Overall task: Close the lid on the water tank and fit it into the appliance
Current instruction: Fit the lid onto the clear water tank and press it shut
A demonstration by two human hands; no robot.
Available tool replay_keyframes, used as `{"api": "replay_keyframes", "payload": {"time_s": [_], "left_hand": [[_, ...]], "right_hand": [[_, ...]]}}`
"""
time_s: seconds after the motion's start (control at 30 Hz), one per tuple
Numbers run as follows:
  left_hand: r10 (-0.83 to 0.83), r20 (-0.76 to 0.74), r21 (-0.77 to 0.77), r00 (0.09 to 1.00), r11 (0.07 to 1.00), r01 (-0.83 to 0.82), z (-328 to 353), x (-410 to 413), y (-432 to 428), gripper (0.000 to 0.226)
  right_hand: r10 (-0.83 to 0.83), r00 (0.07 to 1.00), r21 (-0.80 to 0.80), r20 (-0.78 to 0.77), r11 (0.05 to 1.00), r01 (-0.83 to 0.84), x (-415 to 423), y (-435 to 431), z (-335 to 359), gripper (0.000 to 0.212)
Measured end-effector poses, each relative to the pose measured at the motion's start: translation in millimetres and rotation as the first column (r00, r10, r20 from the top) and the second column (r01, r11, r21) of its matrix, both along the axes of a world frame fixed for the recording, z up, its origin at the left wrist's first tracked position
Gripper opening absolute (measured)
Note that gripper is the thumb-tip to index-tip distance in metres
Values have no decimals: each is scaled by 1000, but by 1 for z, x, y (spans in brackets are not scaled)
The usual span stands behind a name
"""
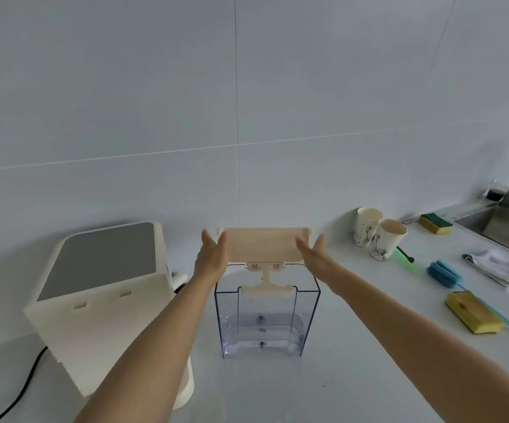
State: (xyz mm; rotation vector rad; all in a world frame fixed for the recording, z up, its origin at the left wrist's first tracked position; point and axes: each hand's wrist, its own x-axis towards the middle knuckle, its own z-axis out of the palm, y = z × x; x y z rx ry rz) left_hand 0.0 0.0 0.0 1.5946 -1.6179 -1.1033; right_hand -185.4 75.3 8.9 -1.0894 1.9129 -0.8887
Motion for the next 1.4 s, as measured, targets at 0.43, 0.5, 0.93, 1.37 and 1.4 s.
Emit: {"api": "replay_keyframes", "payload": {"time_s": [0.43,0.5,0.93,1.37,1.4], "left_hand": [[-100,-163,263,982,954,140,-1,2,-21,44],[-101,-170,259,980,955,143,0,3,-21,44],[-102,-236,202,966,968,151,-3,22,-5,45],[-148,-281,107,948,977,184,-38,29,27,26],[-136,-287,101,948,980,171,-42,29,28,38]], "right_hand": [[-97,931,139,351,989,51,-17,-20,-3,59],[-104,925,125,365,990,62,-18,-20,-3,58],[-119,885,-12,450,990,140,-18,-5,-14,51],[-37,920,-107,389,991,85,-12,33,-40,53],[-20,924,-118,381,991,70,-11,35,-41,52]]}}
